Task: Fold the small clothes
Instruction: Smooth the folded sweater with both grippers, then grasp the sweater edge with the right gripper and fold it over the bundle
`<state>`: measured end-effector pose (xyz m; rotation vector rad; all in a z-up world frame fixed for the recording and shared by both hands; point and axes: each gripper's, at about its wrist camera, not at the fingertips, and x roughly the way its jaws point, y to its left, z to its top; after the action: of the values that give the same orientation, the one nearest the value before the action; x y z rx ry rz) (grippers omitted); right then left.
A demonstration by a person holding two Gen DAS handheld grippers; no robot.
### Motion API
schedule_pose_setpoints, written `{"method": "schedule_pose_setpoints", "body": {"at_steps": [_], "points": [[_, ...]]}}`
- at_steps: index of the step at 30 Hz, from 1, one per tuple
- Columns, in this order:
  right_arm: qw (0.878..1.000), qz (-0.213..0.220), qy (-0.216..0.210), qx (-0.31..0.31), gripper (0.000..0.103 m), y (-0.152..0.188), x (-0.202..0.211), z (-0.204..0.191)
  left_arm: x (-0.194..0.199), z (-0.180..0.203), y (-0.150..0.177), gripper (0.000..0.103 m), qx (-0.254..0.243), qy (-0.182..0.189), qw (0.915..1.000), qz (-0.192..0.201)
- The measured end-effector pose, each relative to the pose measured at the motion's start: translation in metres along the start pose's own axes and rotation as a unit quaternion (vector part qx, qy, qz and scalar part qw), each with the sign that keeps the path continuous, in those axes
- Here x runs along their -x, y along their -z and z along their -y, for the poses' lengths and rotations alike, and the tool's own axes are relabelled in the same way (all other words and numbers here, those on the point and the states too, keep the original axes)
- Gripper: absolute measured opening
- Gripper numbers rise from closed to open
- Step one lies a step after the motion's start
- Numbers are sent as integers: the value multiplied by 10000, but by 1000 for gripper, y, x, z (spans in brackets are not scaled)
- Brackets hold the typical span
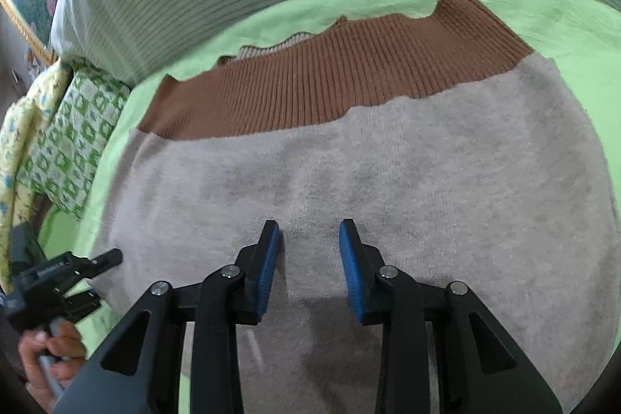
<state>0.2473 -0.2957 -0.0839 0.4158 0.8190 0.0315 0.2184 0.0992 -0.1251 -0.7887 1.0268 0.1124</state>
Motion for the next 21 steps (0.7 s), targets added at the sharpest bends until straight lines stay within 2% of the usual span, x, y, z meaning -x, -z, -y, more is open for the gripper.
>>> {"method": "schedule_pose_setpoints", "body": {"at_steps": [2, 4, 7, 12, 15, 18, 21], "points": [[10000, -10, 18, 20, 33, -1, 1, -1, 5, 1, -1, 19, -111, 14, 9999, 41], [9999, -18, -57, -125, 34, -4, 4, 2, 11, 8, 0, 16, -303, -8, 9995, 127], [9991, 27, -209, -377, 34, -4, 12, 7, 24, 23, 3, 15, -580, -37, 9979, 284], [9965, 97, -318, -767, 34, 2, 22, 21, 50, 65, 12, 13, -1197, 189, 9909, 581], [9940, 184, -448, -977, 34, 2, 31, 31, 59, 102, 20, 13, -1652, 494, 9832, 603], [9909, 313, -543, -1195, 34, -2, 42, 45, 64, 141, 33, 13, -2147, 815, 9714, 610], [9848, 503, -583, -1556, 34, 2, 59, 64, 64, 185, 56, 10, -2772, 1152, 9523, 545]]}}
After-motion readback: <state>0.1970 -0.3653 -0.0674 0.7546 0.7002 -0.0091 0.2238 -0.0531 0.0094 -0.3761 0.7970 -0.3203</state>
